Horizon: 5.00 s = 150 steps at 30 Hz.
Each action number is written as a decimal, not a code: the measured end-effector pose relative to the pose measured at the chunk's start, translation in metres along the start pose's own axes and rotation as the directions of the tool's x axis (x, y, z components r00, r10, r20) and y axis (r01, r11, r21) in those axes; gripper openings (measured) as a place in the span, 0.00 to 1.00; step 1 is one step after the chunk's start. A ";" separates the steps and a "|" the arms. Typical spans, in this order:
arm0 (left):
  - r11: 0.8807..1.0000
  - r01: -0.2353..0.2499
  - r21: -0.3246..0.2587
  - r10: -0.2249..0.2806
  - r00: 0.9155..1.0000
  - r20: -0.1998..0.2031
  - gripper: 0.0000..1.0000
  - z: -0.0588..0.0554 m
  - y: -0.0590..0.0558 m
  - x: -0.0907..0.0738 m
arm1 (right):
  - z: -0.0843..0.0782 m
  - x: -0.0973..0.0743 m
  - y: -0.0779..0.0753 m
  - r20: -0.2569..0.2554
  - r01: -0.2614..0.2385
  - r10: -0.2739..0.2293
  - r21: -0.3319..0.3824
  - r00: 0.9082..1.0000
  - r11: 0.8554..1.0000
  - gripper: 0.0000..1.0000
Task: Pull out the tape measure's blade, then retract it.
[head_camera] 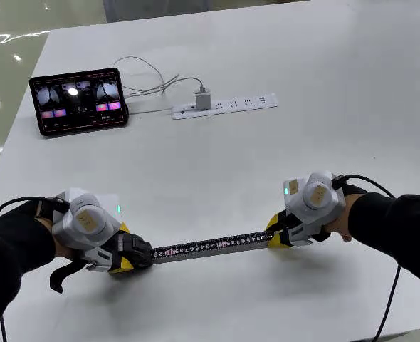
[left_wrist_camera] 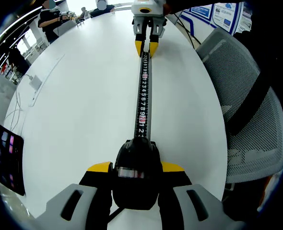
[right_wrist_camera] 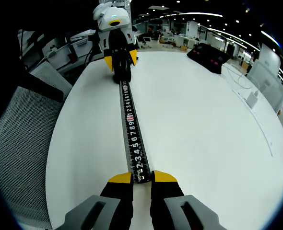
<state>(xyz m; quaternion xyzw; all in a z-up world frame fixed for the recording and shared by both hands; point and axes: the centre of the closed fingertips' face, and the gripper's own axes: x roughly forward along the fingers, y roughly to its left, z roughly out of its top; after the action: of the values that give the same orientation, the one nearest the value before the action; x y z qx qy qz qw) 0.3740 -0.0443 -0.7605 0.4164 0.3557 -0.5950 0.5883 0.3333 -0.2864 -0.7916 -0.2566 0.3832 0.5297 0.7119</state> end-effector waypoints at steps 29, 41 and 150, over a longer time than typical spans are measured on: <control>1.000 -0.012 -0.020 0.013 0.999 0.029 0.32 0.002 0.003 0.002 | -0.002 -0.001 -0.001 -0.056 -0.017 0.016 -0.008 0.998 1.000 0.11; 1.000 -0.001 -0.014 0.001 1.000 0.014 0.32 0.002 0.003 0.002 | -0.001 -0.001 -0.001 -0.070 -0.015 0.016 0.002 0.997 1.000 0.12; 0.770 -0.166 -0.616 0.404 0.874 0.271 0.99 -0.018 0.014 -0.059 | -0.035 -0.087 0.005 0.107 0.327 -0.389 0.369 0.915 0.870 0.99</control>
<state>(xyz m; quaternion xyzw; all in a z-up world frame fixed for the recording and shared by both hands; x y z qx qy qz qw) 0.3873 -0.0048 -0.7127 0.1428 0.3255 -0.4313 0.8292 0.3061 -0.3598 -0.7406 -0.1470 0.3501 0.3339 0.8627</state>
